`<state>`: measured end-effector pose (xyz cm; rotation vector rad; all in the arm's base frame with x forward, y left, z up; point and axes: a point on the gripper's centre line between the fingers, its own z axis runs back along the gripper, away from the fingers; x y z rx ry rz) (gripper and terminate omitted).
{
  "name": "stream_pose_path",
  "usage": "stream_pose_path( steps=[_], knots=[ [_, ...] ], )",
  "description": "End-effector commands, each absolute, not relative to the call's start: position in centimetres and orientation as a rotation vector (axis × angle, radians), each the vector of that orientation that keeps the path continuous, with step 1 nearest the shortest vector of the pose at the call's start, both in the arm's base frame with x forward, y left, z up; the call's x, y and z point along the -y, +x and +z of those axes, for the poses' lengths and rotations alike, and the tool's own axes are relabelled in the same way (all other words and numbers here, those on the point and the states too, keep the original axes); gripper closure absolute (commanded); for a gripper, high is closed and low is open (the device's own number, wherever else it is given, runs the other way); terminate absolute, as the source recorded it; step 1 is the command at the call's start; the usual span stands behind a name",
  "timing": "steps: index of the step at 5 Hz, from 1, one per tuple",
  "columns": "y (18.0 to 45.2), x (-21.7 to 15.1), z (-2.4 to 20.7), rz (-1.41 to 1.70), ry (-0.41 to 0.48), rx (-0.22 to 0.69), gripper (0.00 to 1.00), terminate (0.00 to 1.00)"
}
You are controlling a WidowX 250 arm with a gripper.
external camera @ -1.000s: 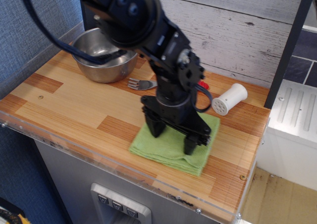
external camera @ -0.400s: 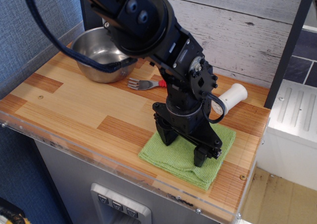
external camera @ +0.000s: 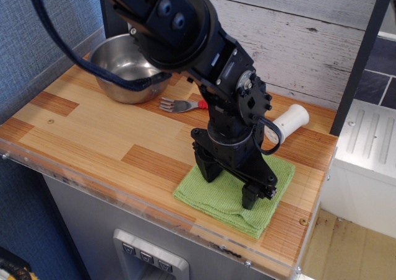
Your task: Slide the towel to the bottom right corner of counter.
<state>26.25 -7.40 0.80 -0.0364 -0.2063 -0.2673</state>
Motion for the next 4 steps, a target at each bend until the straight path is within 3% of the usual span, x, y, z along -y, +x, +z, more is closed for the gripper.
stream_pose_path(
  steps=[1, 2, 4],
  knots=[
    [26.1, 7.4, 1.8, -0.267, -0.041, 0.238, 0.0, 0.0],
    [26.1, 7.4, 1.8, -0.267, -0.041, 0.238, 0.0, 0.0],
    [27.0, 7.6, 5.4, -0.289, -0.055, 0.367, 0.0, 0.0]
  ],
)
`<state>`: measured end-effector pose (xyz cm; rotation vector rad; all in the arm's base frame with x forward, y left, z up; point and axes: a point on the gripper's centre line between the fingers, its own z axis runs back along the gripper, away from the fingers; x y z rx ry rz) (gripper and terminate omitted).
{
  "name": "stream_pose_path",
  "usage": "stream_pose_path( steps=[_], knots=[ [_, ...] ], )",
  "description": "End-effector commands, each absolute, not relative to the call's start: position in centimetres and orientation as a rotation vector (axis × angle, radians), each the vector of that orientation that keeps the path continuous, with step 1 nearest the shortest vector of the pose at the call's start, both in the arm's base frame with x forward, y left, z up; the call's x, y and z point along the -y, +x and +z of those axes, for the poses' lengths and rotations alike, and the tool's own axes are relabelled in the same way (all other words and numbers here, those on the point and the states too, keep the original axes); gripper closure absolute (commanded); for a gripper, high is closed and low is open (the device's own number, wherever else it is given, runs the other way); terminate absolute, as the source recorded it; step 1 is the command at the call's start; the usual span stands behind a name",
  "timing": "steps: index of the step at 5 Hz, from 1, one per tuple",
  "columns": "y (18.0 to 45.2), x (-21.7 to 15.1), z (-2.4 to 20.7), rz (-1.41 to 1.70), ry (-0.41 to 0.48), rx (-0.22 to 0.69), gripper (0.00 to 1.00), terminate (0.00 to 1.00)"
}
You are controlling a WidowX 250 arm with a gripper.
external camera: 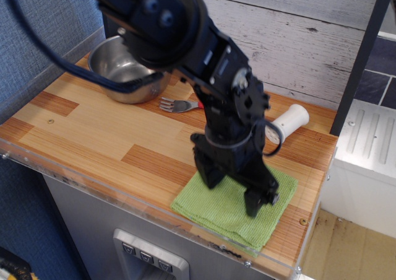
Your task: Slide the towel to the bottom right corner of counter.
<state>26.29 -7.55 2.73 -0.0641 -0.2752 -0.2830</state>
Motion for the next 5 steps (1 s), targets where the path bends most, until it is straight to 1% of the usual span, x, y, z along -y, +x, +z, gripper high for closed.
stream_pose_path(
  steps=[1, 2, 4, 5],
  knots=[
    [28.3, 8.1, 7.7, -0.285, -0.068, 0.449, 0.0, 0.0],
    [29.0, 8.4, 10.2, -0.287, -0.058, 0.521, 0.0, 0.0],
    [29.0, 8.4, 10.2, -0.287, -0.058, 0.521, 0.0, 0.0],
    [29.0, 8.4, 10.2, -0.287, -0.058, 0.521, 0.0, 1.0]
  ],
)
